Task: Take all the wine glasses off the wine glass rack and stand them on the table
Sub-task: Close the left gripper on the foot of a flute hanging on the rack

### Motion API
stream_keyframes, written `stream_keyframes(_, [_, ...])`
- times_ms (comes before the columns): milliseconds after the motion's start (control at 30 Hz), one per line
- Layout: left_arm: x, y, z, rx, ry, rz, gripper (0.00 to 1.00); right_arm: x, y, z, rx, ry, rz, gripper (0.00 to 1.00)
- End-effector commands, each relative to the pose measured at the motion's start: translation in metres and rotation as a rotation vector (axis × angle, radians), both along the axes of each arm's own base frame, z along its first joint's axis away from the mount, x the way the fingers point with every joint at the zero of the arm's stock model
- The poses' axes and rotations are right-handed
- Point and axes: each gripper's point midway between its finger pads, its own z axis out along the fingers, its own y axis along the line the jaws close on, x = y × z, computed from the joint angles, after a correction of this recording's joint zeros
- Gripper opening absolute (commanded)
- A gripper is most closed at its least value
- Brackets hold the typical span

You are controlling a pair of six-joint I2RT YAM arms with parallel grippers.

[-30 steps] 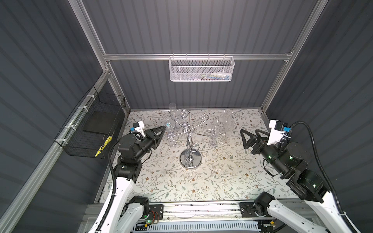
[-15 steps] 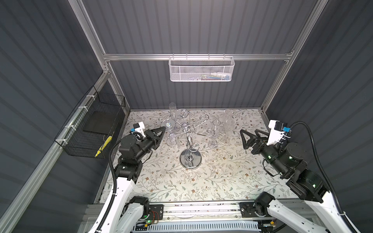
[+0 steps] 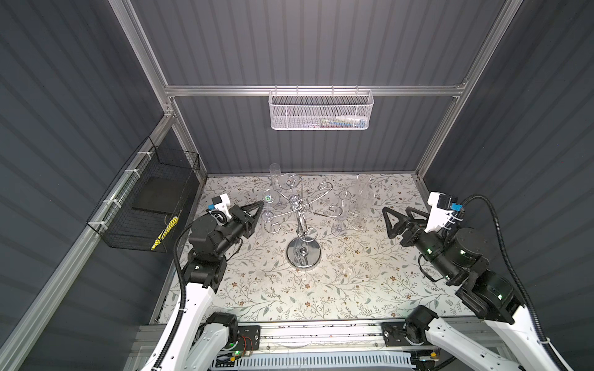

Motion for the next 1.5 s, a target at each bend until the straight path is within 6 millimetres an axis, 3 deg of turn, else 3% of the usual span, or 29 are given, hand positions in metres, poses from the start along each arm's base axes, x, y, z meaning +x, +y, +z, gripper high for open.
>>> stream_keyframes(0, [-0.004,0.002,0.006,-0.022,-0.018,0.009,0.02,-0.003,-0.002,0.0,0.01,-0.004,-0.001,0.99])
stream_keyframes(667, [-0.003,0.003,0.047,-0.105,-0.108,0.005,0.0,-0.006,-0.004,0.003,0.024,-0.011,0.001,0.99])
stream_keyframes(1267, [0.018,-0.007,0.062,-0.047,-0.149,-0.029,0.0,-0.006,-0.006,-0.003,0.003,0.007,-0.007,0.99])
stream_keyframes(1467, [0.015,-0.012,0.067,-0.044,-0.156,-0.065,0.0,-0.006,-0.006,-0.001,0.001,0.0,-0.008,0.99])
